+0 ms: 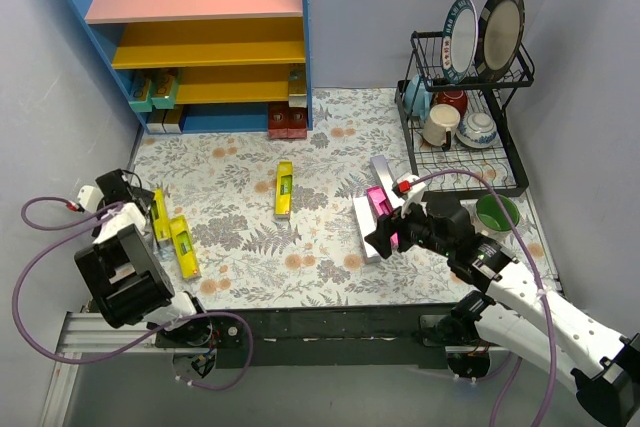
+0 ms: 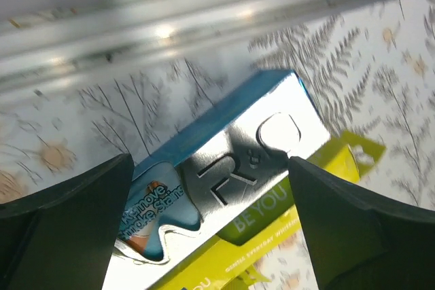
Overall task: Place and organize the toothpastes onto the shelf
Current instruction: Move the toothpaste to the center of the board.
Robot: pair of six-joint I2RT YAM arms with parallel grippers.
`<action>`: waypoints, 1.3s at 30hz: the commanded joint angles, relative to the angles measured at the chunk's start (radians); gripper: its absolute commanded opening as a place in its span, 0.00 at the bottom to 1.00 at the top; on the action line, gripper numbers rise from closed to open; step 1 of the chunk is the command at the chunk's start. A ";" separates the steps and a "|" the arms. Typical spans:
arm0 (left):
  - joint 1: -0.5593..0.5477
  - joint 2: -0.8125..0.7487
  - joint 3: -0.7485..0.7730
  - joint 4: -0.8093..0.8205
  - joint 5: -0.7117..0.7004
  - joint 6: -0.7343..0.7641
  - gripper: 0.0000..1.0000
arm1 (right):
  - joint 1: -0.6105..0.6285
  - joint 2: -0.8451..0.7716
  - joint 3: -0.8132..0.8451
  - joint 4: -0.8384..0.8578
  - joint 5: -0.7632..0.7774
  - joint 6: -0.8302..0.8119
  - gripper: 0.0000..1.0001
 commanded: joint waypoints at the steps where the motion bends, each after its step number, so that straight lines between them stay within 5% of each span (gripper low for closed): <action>1: -0.018 -0.058 -0.065 -0.086 0.267 -0.088 0.95 | 0.001 -0.017 0.014 0.065 -0.005 -0.002 0.86; 10: -0.325 -0.009 -0.045 -0.057 0.312 -0.194 0.88 | 0.001 -0.039 0.000 0.060 0.007 -0.002 0.86; 20: -0.736 0.264 0.211 -0.106 0.190 -0.177 0.75 | 0.001 -0.072 -0.014 0.042 0.033 0.012 0.86; 25: -0.808 0.322 0.252 -0.128 0.113 -0.165 0.66 | 0.001 -0.097 -0.023 0.025 0.052 0.015 0.86; 37: -0.876 0.170 0.156 -0.195 -0.108 -0.058 0.68 | 0.001 -0.072 -0.025 0.051 0.041 0.020 0.86; 39: -0.874 0.150 0.134 -0.169 -0.082 -0.045 0.75 | 0.001 -0.066 -0.023 0.054 0.036 0.020 0.86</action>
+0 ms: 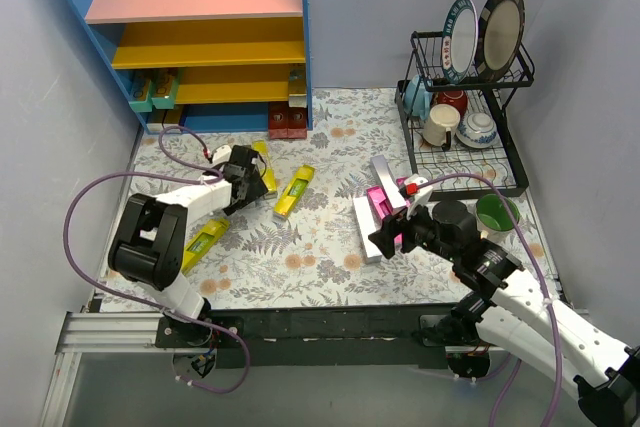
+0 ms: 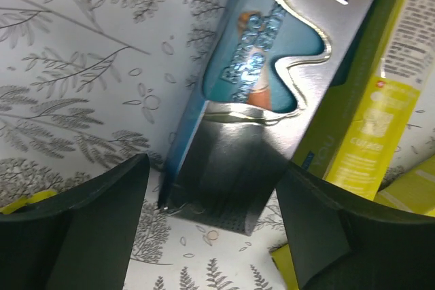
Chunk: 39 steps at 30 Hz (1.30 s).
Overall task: Place and organize the toothpastes onto the shelf
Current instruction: Move the toothpaste to the center of the board, then pick up the toothpaste from the center of the board.
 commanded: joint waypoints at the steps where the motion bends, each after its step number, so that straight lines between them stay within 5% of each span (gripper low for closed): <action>1: 0.000 -0.065 -0.050 -0.011 -0.039 0.056 0.78 | 0.001 0.015 0.003 0.049 -0.007 0.010 0.86; 9: 0.000 -0.156 -0.145 0.199 0.002 0.174 0.90 | 0.001 -0.006 -0.003 0.043 0.002 0.010 0.86; 18: 0.000 -0.123 -0.230 0.368 0.021 0.292 0.78 | 0.001 -0.006 -0.009 0.058 -0.013 0.007 0.85; 39: -0.109 -0.035 -0.150 0.303 -0.033 0.291 0.60 | 0.001 0.000 -0.024 0.089 -0.025 0.010 0.86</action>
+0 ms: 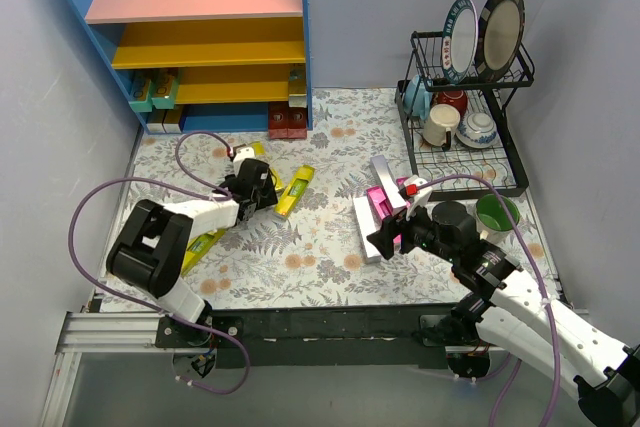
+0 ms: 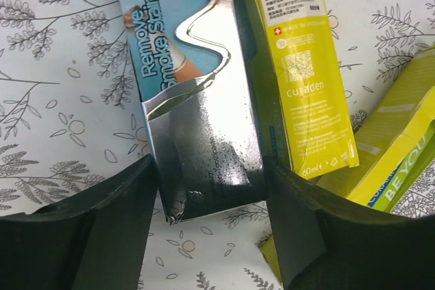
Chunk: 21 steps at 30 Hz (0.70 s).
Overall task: Place and organize the toothpastes onto the shelf
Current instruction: Pick up the toothpaste from the center of the board.
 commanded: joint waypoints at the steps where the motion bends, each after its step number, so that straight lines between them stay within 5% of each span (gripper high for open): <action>1: -0.019 0.039 0.039 -0.044 -0.057 -0.002 0.60 | 0.001 -0.002 -0.003 0.057 -0.011 -0.001 0.86; 12: -0.020 0.108 0.061 -0.037 -0.175 -0.108 0.59 | 0.001 -0.003 -0.012 0.072 -0.021 0.004 0.85; 21: -0.020 0.024 0.041 -0.113 -0.173 -0.144 0.46 | 0.001 -0.009 -0.023 0.071 -0.017 0.005 0.86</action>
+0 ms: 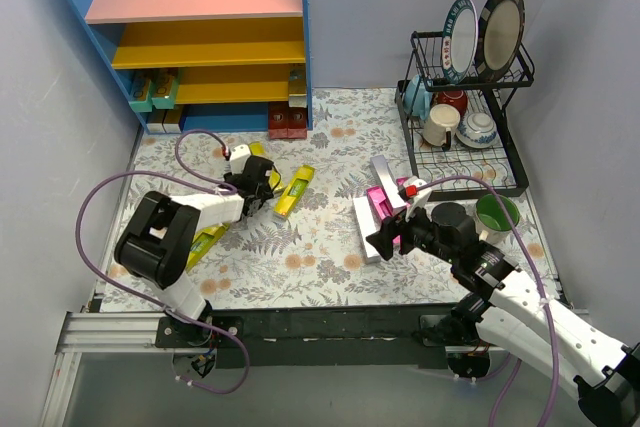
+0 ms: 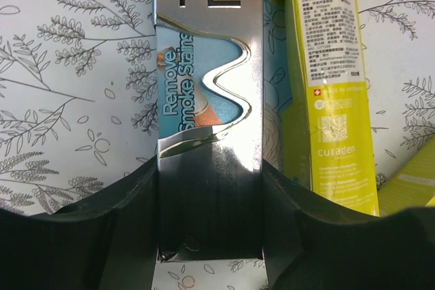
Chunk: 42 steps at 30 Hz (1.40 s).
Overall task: Place and organize the toothpastes onto the shelf
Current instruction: Pick up the toothpaste from the center of the board, then place the toothpaste on the shelf.
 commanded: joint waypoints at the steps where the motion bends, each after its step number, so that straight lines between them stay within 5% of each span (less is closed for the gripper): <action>1: -0.001 -0.106 -0.027 -0.125 0.005 -0.049 0.45 | 0.001 -0.010 -0.008 0.044 -0.006 -0.001 0.85; 9: -0.001 -0.288 0.008 -0.295 0.023 -0.051 0.42 | -0.001 -0.004 -0.002 0.047 -0.008 -0.004 0.86; 20: 0.001 -0.440 0.252 -0.412 0.103 0.119 0.39 | 0.001 -0.039 0.044 -0.023 0.058 -0.043 0.86; 42: 0.162 0.157 0.846 -0.262 0.366 0.377 0.42 | 0.001 -0.076 0.061 -0.049 0.164 -0.087 0.86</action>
